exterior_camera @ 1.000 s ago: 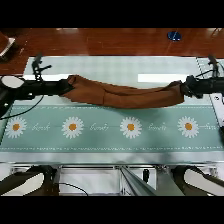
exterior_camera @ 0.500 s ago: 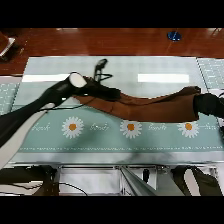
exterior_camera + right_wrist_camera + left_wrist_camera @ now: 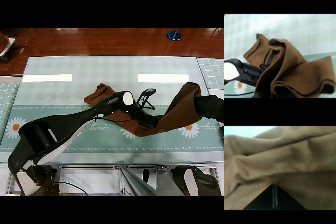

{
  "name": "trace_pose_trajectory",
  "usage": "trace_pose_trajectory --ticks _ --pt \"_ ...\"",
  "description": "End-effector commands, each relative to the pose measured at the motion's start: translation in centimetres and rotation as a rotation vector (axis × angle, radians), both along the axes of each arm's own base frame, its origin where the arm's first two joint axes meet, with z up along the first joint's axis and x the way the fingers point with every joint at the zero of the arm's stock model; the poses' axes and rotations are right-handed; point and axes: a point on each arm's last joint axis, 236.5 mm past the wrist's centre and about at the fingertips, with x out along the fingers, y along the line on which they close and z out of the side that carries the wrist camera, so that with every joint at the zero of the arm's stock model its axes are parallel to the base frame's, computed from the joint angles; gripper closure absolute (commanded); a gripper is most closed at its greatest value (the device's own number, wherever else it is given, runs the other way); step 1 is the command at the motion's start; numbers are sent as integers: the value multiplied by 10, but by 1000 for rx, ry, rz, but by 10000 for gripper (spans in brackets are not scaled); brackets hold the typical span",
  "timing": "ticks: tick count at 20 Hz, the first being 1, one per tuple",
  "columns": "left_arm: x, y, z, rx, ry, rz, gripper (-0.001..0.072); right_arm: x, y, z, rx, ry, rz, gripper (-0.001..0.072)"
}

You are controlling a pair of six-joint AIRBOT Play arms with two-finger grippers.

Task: Fold the shirts.

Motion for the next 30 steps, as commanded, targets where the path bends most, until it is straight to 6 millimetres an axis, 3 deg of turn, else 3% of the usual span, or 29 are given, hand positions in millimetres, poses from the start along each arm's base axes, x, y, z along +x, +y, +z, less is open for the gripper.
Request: trace_pose_trajectory --ticks 1,3,5,7,9,10,12,15,18,23,28,29,30 --pt "26 11 19 -17 3 31 693 4 4 1 35 8 10 688" --pt "84 59 45 -4 -20 134 693 8 16 -3 62 26 57 688" --pt "142 138 69 71 -92 276 693 17 39 -11 81 49 130 688" --pt "177 223 106 101 -187 436 692 38 62 -17 96 49 173 688" --pt "182 304 140 129 -290 579 692 68 91 -23 103 55 220 688" --pt "172 339 153 142 -333 635 692 83 111 -30 105 72 256 688" --pt "139 381 170 143 -383 714 692 108 156 -46 98 119 347 688" --pt "90 412 174 135 -452 799 692 138 224 -77 87 186 469 688" --pt "54 415 159 123 -458 830 692 160 267 -107 88 237 516 687" --pt "32 411 128 128 -394 830 692 177 292 -138 115 292 533 687" --pt "37 412 130 115 -405 847 692 178 308 -148 162 308 517 686" --pt "37 412 130 113 -404 847 692 179 312 -149 177 310 514 530" --pt "37 411 130 110 -404 848 692 179 318 -149 186 290 524 299"
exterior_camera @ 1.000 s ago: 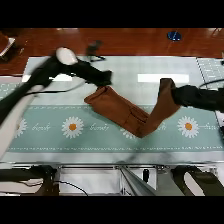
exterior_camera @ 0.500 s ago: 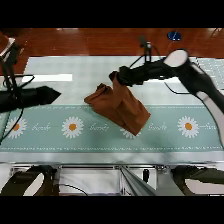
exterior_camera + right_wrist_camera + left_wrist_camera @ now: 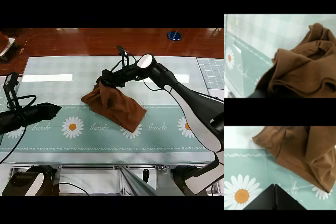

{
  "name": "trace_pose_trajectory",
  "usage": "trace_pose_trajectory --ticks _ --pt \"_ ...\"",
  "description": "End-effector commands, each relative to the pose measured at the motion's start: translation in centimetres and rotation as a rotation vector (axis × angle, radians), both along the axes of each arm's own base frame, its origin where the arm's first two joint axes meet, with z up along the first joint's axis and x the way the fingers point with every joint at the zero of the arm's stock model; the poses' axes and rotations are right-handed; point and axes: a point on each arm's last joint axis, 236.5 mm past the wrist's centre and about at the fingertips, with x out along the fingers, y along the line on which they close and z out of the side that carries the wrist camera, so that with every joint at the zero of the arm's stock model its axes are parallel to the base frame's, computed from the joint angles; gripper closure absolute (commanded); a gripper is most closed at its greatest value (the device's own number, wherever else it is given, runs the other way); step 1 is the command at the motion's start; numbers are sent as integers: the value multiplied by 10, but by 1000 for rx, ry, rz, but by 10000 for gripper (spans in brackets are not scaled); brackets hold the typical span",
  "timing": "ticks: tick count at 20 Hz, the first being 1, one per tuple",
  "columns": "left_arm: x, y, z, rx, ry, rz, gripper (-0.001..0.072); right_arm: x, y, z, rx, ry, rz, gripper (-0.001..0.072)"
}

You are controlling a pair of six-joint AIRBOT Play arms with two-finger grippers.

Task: Fold the shirts.

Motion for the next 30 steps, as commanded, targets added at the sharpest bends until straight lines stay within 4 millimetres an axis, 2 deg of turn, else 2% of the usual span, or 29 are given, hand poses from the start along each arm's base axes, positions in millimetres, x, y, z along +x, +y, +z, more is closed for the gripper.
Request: trace_pose_trajectory --ticks 1,3,5,7,9,11,13,14,15,16,17,18,19,20,22,27,30 --pt "1 0 0 -8 -8 8 692 5 17 -1 40 -31 -5 293" --pt "1 0 0 -8 -8 8 692 20 5 21 82 -55 -59 294" --pt "3 1 2 -8 -18 15 692 19 -27 69 170 -22 -53 295" --pt "7 2 4 -9 -34 26 692 -6 -83 111 137 -45 33 307" --pt "9 3 5 -17 -37 38 692 -34 -153 139 -26 -121 60 307" --pt "9 3 5 -17 -36 37 692 -54 -242 141 -332 -200 -98 306" --pt "8 2 6 -22 -36 37 692 -80 -333 128 -598 -245 -389 304" --pt "8 1 6 -29 -36 36 691 -95 -362 115 -648 -245 -530 304" --pt "8 -1 7 -39 -36 36 692 -111 -378 95 -652 -227 -643 303" --pt "8 -3 8 -52 -33 36 692 -126 -382 67 -616 -192 -724 303" --pt "7 -4 7 -61 -29 36 692 -138 -372 37 -549 -135 -763 303" --pt "6 -5 4 -65 -21 36 692 -148 -347 7 -418 -45 -778 303" --pt "5 -5 0 -67 -12 37 692 -153 -316 -12 -270 35 -772 304" --pt "3 -5 -5 -68 0 37 692 -154 -295 -30 -174 71 -763 304" --pt "-1 -6 -16 -69 28 38 691 -163 -277 -66 -147 184 -741 304" --pt "-7 -6 -31 -74 62 40 691 -166 -222 -106 -73 319 -591 297" --pt "-5 -6 -30 -74 54 46 691 -163 -202 -121 -65 379 -526 297"
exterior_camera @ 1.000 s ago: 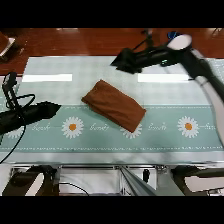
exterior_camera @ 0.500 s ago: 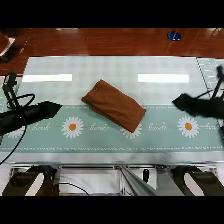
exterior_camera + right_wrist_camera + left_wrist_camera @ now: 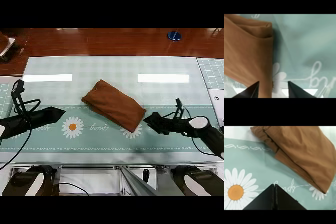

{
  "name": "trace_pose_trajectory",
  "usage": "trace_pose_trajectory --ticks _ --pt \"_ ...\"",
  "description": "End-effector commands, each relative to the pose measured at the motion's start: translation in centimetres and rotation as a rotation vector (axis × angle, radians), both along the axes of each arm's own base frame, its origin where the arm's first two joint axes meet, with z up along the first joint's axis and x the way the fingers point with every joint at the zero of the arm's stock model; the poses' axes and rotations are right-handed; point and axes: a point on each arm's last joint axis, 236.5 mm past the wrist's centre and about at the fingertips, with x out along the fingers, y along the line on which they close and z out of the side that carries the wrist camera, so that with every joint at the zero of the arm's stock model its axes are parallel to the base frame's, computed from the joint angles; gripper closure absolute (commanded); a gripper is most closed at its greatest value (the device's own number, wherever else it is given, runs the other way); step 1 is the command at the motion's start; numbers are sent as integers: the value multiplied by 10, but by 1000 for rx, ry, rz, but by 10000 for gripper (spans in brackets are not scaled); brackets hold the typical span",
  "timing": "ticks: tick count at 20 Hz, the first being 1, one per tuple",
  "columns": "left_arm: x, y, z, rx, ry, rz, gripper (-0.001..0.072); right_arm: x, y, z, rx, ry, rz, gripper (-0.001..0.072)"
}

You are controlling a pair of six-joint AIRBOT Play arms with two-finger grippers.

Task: Fold the shirts.

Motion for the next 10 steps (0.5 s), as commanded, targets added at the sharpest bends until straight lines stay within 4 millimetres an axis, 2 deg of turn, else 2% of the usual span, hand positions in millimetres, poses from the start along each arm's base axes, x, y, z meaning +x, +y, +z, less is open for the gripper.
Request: trace_pose_trajectory --ticks 1,7,8,9,10 --pt "0 1 -2 -1 -1 5 691 8 28 -16 64 50 53 297" --pt "0 1 -2 -1 -1 5 692 50 52 -10 107 66 143 312" --pt "0 1 -2 -1 -1 5 692 54 57 -8 122 71 169 360" --pt "0 1 -2 -1 -1 5 692 57 63 -5 136 64 211 441" --pt "1 1 -1 -1 -3 7 691 59 70 0 144 37 271 588"
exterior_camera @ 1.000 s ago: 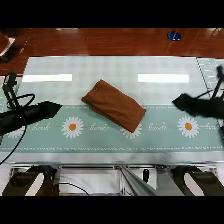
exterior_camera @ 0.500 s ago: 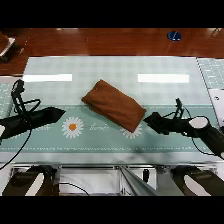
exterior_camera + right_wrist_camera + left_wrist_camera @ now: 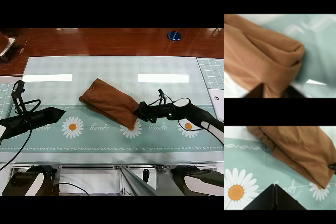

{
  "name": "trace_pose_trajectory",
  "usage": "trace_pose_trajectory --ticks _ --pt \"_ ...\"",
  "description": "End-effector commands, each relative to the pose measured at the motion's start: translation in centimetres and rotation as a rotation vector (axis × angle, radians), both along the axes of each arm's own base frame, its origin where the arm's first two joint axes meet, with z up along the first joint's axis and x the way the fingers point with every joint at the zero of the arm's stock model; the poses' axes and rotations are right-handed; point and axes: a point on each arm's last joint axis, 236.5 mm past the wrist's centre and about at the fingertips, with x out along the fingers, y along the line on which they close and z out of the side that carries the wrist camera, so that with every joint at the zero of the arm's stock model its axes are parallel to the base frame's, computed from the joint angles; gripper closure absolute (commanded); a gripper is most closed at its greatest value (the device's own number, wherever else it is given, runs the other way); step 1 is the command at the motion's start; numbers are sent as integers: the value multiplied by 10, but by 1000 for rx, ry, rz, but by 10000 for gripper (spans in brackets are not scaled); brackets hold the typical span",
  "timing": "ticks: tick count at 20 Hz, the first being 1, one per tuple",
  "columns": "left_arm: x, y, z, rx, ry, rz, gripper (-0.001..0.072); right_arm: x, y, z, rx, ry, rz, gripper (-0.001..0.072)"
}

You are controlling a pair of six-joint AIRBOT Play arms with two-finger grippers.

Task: Fold the shirts.

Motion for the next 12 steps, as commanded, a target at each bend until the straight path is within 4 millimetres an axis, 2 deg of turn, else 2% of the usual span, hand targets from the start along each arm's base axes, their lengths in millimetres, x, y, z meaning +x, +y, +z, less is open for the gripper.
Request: trace_pose_trajectory --ticks 1,4,6,7,9,10,12 --pt "1 1 1 0 -6 5 692 11 23 16 51 -68 163 688" --pt "1 1 1 0 -7 5 692 28 34 60 53 -189 288 688" --pt "1 1 1 0 -7 5 692 47 28 98 -17 -277 337 688" --pt "1 1 1 0 -6 5 691 57 26 126 -48 -342 353 688" --pt "1 1 0 0 -6 5 691 63 27 196 -37 -487 403 688" --pt "1 1 0 0 -5 5 691 67 21 225 -81 -559 414 688" --pt "1 1 0 0 -5 5 692 77 -7 267 -193 -635 372 688"
